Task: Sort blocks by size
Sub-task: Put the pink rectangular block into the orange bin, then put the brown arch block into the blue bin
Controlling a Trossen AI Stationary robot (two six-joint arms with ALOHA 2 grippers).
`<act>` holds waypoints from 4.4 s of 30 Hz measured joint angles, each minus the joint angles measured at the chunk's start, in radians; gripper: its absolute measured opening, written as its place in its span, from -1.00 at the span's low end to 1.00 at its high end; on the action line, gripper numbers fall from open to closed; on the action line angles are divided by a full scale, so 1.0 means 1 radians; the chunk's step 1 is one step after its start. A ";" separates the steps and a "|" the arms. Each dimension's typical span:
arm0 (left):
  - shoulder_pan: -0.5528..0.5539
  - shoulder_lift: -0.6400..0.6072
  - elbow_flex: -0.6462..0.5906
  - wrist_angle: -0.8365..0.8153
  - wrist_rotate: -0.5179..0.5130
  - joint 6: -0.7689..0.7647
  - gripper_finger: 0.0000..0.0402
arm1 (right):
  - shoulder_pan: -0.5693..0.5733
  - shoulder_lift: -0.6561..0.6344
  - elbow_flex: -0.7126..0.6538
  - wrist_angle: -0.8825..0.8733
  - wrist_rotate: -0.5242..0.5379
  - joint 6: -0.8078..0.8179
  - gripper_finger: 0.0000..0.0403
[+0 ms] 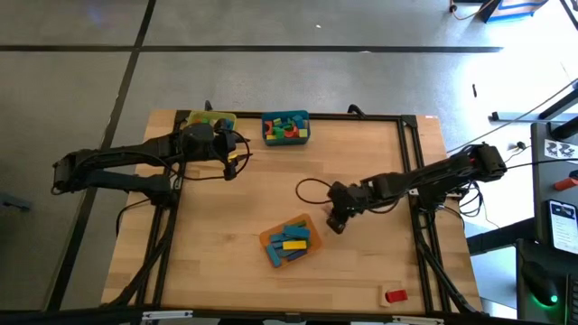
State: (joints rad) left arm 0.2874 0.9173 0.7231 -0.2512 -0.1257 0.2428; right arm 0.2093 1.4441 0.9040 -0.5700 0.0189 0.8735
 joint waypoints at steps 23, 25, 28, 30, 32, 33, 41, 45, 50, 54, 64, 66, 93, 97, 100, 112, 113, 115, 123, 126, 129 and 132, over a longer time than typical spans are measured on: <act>0.000 0.000 0.000 0.005 0.000 0.003 -0.02 | 0.048 0.218 0.031 0.745 -0.205 -0.386 -0.42; 0.000 0.000 0.000 0.005 0.000 0.003 -0.02 | 0.047 0.234 0.031 0.745 -0.205 -0.406 -0.42; 0.000 0.000 0.000 0.004 0.000 0.003 -0.02 | 0.047 0.258 0.031 0.746 -0.205 -0.428 -0.42; 0.000 0.000 0.000 0.004 0.000 0.003 -0.02 | 0.047 0.276 0.031 0.756 -0.219 -0.433 -0.41; 0.000 0.000 0.000 0.004 0.000 0.003 -0.02 | 0.047 0.289 0.031 0.756 -0.236 -0.433 -0.41; 0.000 0.000 0.000 0.004 0.000 0.003 -0.02 | 0.047 0.293 0.031 0.756 -0.240 -0.433 -0.41; 0.000 0.000 0.000 0.003 0.000 0.002 -0.02 | 0.046 0.294 0.031 0.764 -0.230 -0.319 -0.26; 0.000 0.000 0.000 0.001 0.000 0.002 -0.02 | 0.046 0.294 0.031 0.762 -0.227 -0.305 -0.09; 0.000 0.000 0.000 -0.002 0.000 0.001 -0.02 | -0.003 0.265 0.031 0.738 -0.429 -0.267 0.04; 0.000 0.000 0.000 0.000 0.000 0.000 -0.02 | -0.023 0.193 0.032 0.642 -0.494 -0.172 0.06; 0.000 0.000 0.000 0.001 0.000 -0.001 -0.02 | 0.026 0.065 0.032 0.288 -0.526 0.139 0.06; 0.000 0.000 0.000 0.001 0.000 -0.003 -0.02 | 0.050 0.063 0.032 0.243 -0.553 0.232 0.06; 0.000 0.000 0.000 -0.039 0.000 -0.037 -0.02 | 0.626 0.063 0.026 0.060 -0.459 1.532 0.06; 0.000 0.000 0.000 -0.034 0.000 -0.026 -0.02 | 0.631 0.064 -0.006 0.049 -0.426 1.530 0.06; 0.000 0.000 0.000 -0.027 0.000 -0.010 -0.02 | 0.628 0.078 -0.011 0.062 -0.419 1.530 0.06; 0.000 0.000 0.000 -0.026 0.000 -0.011 -0.02 | 0.629 0.211 -0.012 0.141 -0.495 1.501 0.06; 0.000 0.000 0.000 -0.024 0.000 -0.011 -0.02 | 0.629 0.216 -0.012 0.138 -0.496 1.501 0.06; 0.000 0.000 0.000 -0.024 0.000 -0.011 -0.02 | 0.629 0.225 -0.012 0.140 -0.473 1.482 0.06; 0.000 0.000 0.000 -0.021 0.000 -0.008 -0.02 | 0.628 0.238 -0.012 0.033 -0.395 1.448 0.06; 0.000 0.000 0.000 -0.021 0.000 -0.008 -0.02 | 0.628 0.238 -0.012 -0.006 -0.330 1.411 0.06; 0.000 0.000 0.000 -0.020 0.000 -0.008 -0.02 | 0.628 0.237 -0.012 -0.030 -0.248 1.396 0.06; 0.000 0.000 0.000 -0.017 0.000 -0.007 -0.02 | 0.628 0.237 -0.012 -0.032 -0.228 1.387 0.06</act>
State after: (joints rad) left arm 0.2878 0.9169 0.7231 -0.2681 -0.1258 0.2356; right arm 0.8375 1.6808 0.8925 -0.6018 -0.2089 2.2601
